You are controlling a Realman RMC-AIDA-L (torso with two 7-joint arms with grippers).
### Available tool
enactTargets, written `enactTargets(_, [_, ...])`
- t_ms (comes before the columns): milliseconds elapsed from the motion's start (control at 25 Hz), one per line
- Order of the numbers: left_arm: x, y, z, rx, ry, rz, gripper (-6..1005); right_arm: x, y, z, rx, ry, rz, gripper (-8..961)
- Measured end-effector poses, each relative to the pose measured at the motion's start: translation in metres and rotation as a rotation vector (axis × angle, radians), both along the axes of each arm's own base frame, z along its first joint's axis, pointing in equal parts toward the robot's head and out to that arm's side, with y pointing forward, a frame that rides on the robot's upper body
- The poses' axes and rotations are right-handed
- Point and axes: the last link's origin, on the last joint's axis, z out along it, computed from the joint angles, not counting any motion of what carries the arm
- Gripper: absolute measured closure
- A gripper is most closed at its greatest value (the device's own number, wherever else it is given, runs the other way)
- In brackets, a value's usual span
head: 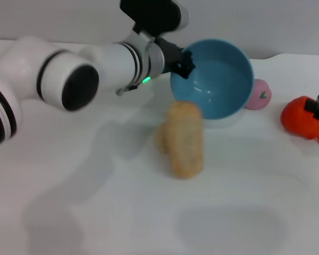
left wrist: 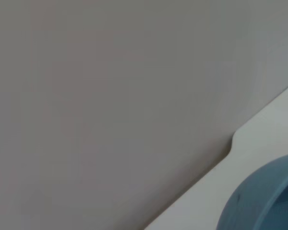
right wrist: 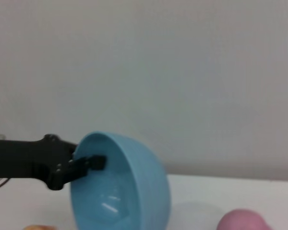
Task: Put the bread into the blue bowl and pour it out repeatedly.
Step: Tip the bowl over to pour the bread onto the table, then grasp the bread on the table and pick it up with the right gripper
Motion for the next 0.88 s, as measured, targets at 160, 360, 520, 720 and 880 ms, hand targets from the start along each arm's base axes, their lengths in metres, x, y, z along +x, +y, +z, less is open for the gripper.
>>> enactTargets(160, [-0.002,-0.005,-0.010,0.009,0.008,-0.061,988,0.002,-0.004,-0.006,-0.025,0.017,-0.008,573])
enactTargets(360, [0.002,-0.009,-0.017,0.026,0.000,-0.133,988,0.002,-0.008,-0.010,-0.050,0.022,0.003,573])
enactTargets(520, [0.006,-0.006,-0.009,0.065,-0.070,-0.116,988,0.000,-0.007,-0.012,-0.056,0.022,0.015,573])
enactTargets(720, [0.005,0.007,0.017,0.141,-0.220,0.007,988,-0.012,0.001,-0.017,-0.073,0.011,0.062,574])
enactTargets(880, [-0.005,0.019,0.041,0.166,-0.274,0.150,988,-0.032,0.010,-0.027,-0.132,-0.025,0.157,574])
